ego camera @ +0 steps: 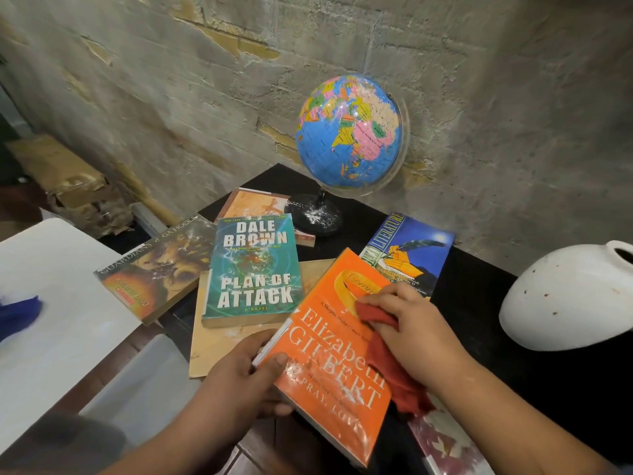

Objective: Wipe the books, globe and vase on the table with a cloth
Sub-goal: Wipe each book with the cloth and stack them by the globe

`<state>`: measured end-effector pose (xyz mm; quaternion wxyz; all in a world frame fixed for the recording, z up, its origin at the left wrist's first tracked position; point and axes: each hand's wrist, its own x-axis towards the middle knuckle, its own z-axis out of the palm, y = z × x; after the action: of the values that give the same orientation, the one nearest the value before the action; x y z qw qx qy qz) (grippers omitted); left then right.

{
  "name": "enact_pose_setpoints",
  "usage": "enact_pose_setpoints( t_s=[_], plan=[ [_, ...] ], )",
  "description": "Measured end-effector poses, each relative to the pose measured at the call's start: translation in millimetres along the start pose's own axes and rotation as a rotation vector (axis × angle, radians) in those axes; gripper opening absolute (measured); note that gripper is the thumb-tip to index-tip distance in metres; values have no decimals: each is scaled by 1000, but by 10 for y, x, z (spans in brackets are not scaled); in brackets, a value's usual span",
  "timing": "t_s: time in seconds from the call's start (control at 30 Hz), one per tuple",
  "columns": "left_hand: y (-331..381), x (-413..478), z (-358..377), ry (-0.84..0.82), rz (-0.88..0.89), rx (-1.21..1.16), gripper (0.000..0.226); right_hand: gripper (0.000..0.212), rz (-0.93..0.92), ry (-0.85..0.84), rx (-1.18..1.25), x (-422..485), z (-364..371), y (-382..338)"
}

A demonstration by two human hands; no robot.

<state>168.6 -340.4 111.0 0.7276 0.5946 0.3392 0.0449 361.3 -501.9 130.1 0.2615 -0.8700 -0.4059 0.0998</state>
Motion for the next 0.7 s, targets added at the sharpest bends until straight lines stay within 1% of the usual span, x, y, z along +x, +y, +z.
enact_pose_setpoints(
  t_s=[0.03,0.1,0.13,0.17,0.23,0.27,0.3,0.4,0.43,0.53,0.57,0.67,0.7],
  plan=[
    [1,-2,0,-4,-1,4,24,34,-16,-20,-21,1,-5,-16],
    [3,-2,1,-4,0,7,24,35,-119,-139,-40,-18,20,-63],
    [2,1,1,-1,-1,8,24,35,-163,-169,-30,-16,35,-74],
    [1,6,0,0,-4,8,24,35,-155,-159,-23,10,31,-58],
    [7,12,8,-3,-12,6,25,35,-60,-34,-37,88,2,-9],
    [10,12,9,-6,-14,10,26,35,-28,-6,-59,110,-7,-8],
    [14,9,8,-9,-15,16,26,35,-49,-27,-74,105,-8,-30],
    [30,-1,2,-16,-14,25,27,37,-219,-180,-43,63,32,-102],
    [33,1,2,-16,-13,28,27,37,-217,-171,-28,90,31,-87],
    [39,3,15,-12,-12,32,26,35,-59,-14,-64,208,4,-22],
    [38,2,16,-12,-16,34,26,35,-76,-24,-82,208,6,-42],
    [44,0,9,2,-21,24,26,40,-269,-199,-28,148,50,-120],
    [43,2,9,8,-19,23,26,42,-276,-202,-17,161,47,-116]
  ],
)
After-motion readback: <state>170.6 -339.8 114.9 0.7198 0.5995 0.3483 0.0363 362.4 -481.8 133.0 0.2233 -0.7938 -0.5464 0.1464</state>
